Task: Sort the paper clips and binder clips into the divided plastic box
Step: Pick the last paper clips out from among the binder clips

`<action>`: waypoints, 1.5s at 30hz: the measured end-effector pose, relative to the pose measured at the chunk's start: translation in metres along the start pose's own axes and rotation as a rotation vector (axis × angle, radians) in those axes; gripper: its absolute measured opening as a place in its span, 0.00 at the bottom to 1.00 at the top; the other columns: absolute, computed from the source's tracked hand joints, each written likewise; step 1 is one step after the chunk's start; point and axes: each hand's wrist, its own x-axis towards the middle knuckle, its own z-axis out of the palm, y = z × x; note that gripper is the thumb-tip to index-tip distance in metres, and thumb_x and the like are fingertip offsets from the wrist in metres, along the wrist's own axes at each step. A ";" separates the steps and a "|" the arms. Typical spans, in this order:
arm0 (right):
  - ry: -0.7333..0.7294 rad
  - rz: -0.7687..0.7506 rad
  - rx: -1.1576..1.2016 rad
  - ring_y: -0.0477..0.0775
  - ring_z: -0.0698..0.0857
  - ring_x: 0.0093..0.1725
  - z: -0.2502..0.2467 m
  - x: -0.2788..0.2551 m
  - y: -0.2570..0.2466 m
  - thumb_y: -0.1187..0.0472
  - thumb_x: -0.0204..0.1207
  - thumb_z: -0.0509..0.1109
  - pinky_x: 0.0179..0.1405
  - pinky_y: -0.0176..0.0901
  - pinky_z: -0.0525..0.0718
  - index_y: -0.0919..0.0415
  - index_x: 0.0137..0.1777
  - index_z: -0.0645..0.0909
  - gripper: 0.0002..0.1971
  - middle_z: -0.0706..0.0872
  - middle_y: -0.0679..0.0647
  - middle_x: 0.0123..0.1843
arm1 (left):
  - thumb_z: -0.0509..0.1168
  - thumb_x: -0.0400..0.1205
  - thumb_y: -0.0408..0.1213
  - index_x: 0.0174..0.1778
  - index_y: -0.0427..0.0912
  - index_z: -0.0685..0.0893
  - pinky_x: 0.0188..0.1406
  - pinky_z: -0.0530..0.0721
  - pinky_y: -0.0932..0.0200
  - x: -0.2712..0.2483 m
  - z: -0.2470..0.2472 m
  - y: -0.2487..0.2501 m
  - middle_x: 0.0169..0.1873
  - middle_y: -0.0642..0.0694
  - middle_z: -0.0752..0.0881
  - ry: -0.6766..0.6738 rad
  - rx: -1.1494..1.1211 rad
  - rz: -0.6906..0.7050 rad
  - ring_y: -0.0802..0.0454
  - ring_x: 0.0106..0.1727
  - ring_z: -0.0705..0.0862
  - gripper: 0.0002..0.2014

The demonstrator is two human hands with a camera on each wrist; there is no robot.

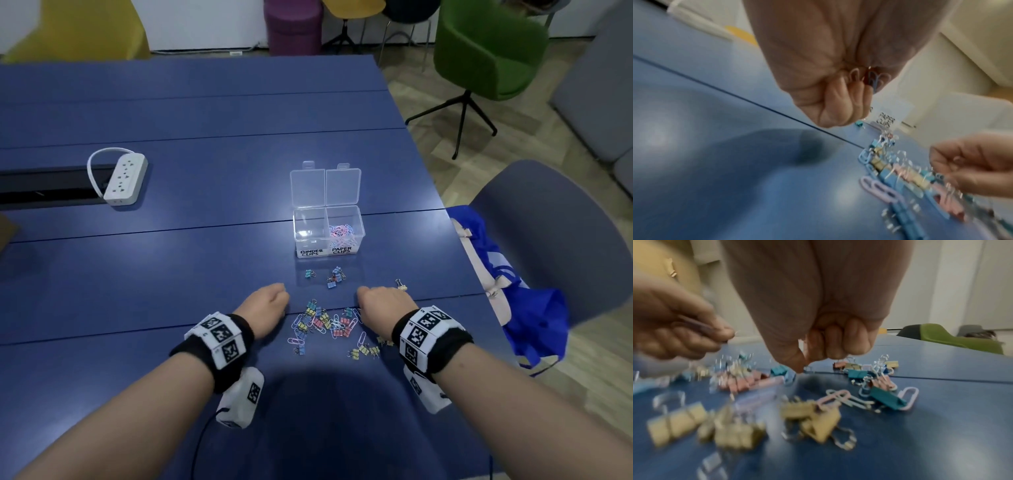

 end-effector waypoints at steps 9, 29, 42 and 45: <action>0.137 0.249 1.414 0.51 0.67 0.22 0.010 -0.019 0.043 0.70 0.78 0.64 0.22 0.39 0.64 0.59 0.37 0.69 0.11 0.71 0.56 0.27 | 0.54 0.86 0.26 0.38 0.38 0.72 0.13 0.61 0.70 -0.004 -0.003 0.009 0.26 0.41 0.79 -0.143 -0.720 -0.126 0.57 0.17 0.69 0.10; 0.021 0.209 0.632 0.57 0.82 0.43 0.025 -0.041 0.067 0.62 0.78 0.58 0.43 0.45 0.78 0.56 0.40 0.79 0.09 0.85 0.53 0.40 | 0.70 0.70 0.59 0.61 0.50 0.76 0.48 0.79 0.52 0.008 0.077 0.073 0.52 0.48 0.86 -0.129 0.881 0.269 0.43 0.56 0.83 0.27; 0.046 0.203 0.311 0.64 0.84 0.54 0.021 -0.039 0.041 0.53 0.76 0.66 0.50 0.50 0.80 0.57 0.50 0.78 0.09 0.87 0.58 0.53 | 0.70 0.75 0.52 0.53 0.51 0.80 0.51 0.80 0.53 0.013 0.080 0.060 0.52 0.50 0.87 -0.073 0.764 0.216 0.46 0.55 0.84 0.15; 0.038 0.196 0.316 0.65 0.84 0.56 0.022 -0.040 0.037 0.55 0.77 0.65 0.51 0.50 0.80 0.58 0.51 0.78 0.08 0.86 0.59 0.55 | 0.69 0.76 0.47 0.50 0.51 0.81 0.51 0.79 0.55 0.016 0.082 0.061 0.52 0.49 0.87 -0.078 0.739 0.158 0.45 0.55 0.84 0.09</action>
